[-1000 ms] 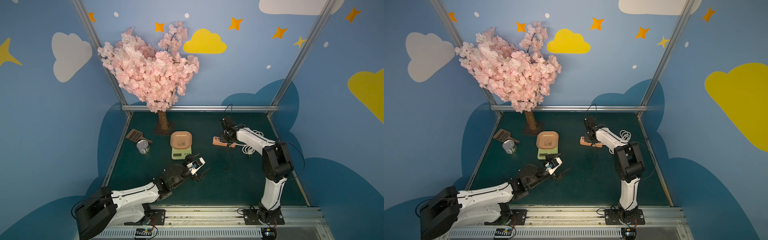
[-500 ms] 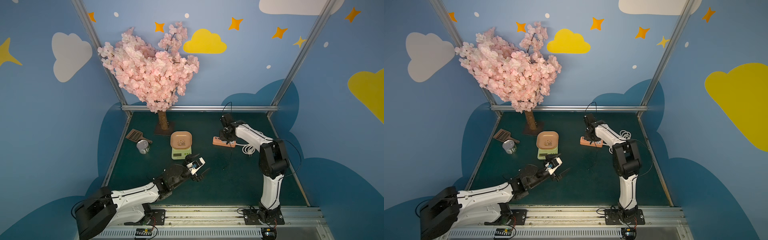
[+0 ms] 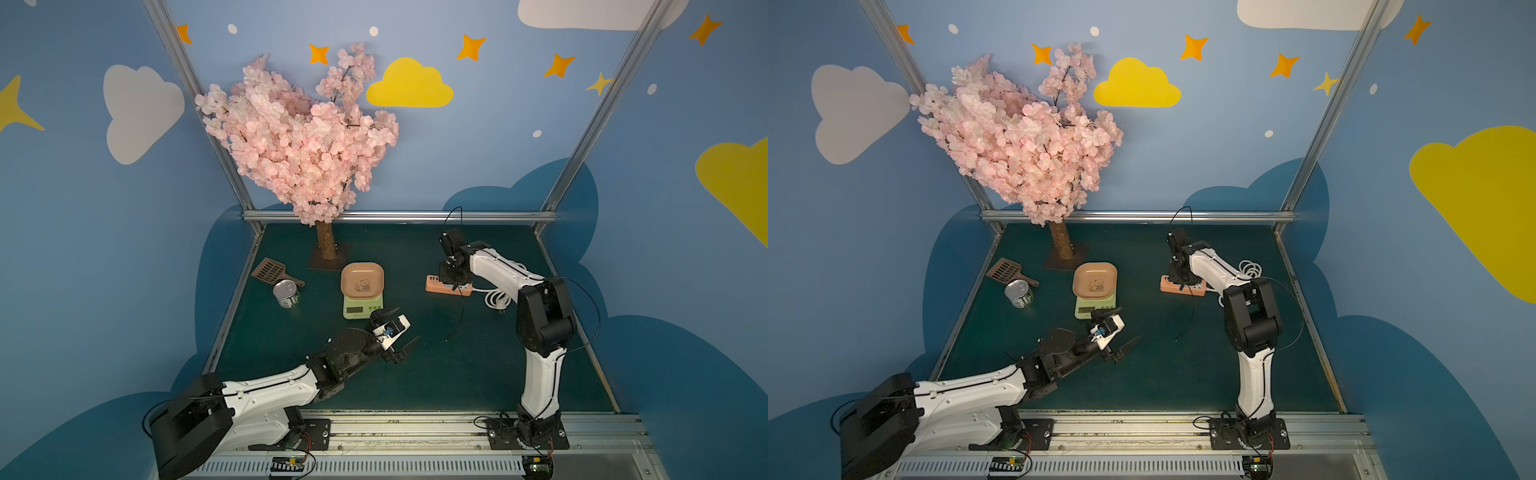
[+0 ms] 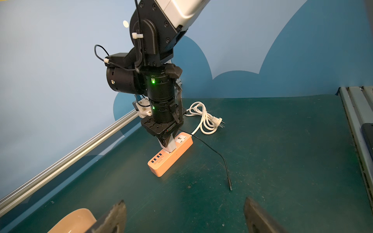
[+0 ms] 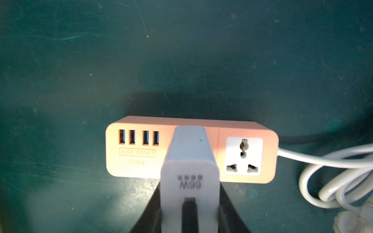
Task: Charge the electronic scale
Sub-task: Insert the plug into the socket.
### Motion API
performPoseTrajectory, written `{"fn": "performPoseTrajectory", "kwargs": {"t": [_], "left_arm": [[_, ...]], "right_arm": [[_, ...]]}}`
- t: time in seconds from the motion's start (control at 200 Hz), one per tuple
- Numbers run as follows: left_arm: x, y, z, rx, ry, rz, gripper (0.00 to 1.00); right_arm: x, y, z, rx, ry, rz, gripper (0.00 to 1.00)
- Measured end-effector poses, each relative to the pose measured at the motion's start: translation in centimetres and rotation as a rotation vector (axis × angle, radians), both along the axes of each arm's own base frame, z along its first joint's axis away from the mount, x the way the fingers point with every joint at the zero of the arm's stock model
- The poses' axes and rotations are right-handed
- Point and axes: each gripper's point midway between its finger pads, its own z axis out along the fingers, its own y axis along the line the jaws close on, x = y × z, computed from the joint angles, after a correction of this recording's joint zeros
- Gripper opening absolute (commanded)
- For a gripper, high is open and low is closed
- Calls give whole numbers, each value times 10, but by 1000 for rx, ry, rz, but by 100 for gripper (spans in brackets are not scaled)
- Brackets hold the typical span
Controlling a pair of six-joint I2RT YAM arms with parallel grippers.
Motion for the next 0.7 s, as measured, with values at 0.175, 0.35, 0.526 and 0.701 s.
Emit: {"fn": "performPoseTrajectory", "kwargs": {"t": [0.175,0.35,0.526,0.701], "left_arm": [[0,0,0,-1,1,0,90],[0,0,0,-1,3,-1,90],[0,0,0,-1,3,-1,90],[0,0,0,-1,3,-1,90]], "right_arm": [[0,-1,-1,22,10,-5,3],[-1,0,-2,44,22,-5,0],[-1,1,-3,42,20,-5,0],[-2,2,-3,42,20,-1,0]]}}
